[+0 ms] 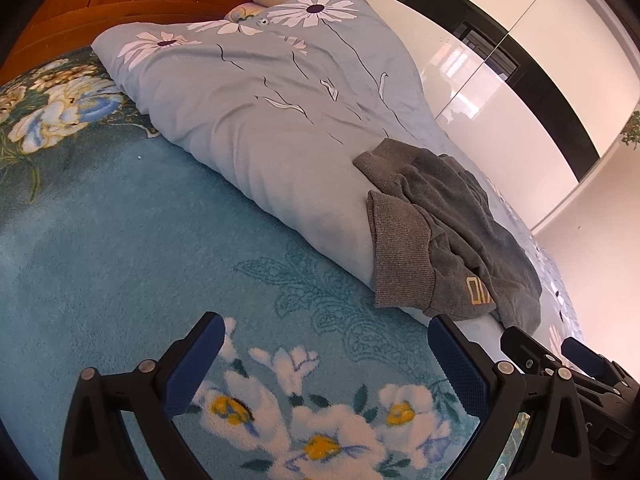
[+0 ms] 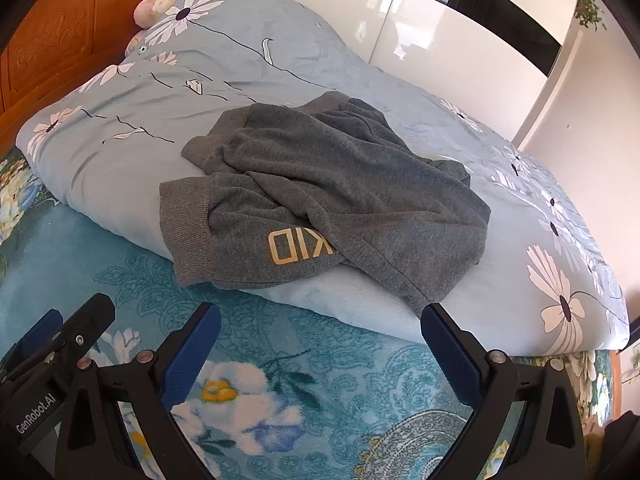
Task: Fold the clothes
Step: 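Grasp the grey sweatshirt hem near the KID print with the right gripper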
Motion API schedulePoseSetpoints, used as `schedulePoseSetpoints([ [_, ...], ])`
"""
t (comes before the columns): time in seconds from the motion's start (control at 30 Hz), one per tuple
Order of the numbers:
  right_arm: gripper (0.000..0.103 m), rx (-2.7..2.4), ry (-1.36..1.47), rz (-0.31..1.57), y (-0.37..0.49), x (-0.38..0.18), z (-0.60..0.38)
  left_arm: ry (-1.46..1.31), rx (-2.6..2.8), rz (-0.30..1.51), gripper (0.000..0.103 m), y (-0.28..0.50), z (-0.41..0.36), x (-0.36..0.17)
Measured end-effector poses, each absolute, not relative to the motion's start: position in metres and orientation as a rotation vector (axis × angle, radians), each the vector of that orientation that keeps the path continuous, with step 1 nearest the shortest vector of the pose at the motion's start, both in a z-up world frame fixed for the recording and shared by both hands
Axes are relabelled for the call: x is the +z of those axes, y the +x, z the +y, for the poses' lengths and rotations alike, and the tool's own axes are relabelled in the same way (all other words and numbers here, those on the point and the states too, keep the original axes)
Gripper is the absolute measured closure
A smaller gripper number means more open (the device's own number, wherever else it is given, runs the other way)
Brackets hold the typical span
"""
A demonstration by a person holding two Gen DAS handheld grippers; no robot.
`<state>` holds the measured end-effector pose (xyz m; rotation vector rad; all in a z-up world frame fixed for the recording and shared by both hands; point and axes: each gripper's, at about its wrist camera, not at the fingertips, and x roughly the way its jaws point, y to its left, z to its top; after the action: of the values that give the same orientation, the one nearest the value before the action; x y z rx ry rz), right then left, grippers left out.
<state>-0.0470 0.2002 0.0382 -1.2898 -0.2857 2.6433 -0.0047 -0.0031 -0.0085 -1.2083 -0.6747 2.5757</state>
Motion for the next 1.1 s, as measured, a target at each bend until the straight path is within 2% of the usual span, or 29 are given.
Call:
schedulePoseSetpoints([
  [0.5,0.003,2.665,-1.313,-0.381,-0.09,0.04,0.196,-1.312,2.671,-0.748,0.0,-0.01,-0.03,-0.02],
  [0.53,0.006,2.669,-1.324,-0.391,-0.101,0.039,0.193,-1.31,2.689,-0.752,0.0,-0.01,-0.034,-0.019],
  [0.6,0.021,2.667,-1.366,-0.411,-0.119,0.036,0.185,-1.307,2.718,-0.768,0.0,-0.009,-0.041,-0.019],
  [0.7,0.032,2.668,-1.439,-0.411,-0.14,0.03,0.174,-1.308,2.746,-0.8,0.0,-0.008,-0.052,-0.018],
  [0.77,0.032,2.72,-1.475,-0.367,-0.138,0.029,0.162,-1.311,2.763,-0.821,0.0,-0.007,-0.059,-0.018],
  [0.87,0.032,2.781,-1.527,-0.416,-0.126,0.021,0.143,-1.314,2.789,-0.854,0.0,-0.006,-0.07,-0.017],
  [1.1,0.033,2.729,-1.542,-0.714,-0.088,-0.004,0.156,-1.296,2.841,-0.904,0.0,-0.003,-0.089,-0.01],
])
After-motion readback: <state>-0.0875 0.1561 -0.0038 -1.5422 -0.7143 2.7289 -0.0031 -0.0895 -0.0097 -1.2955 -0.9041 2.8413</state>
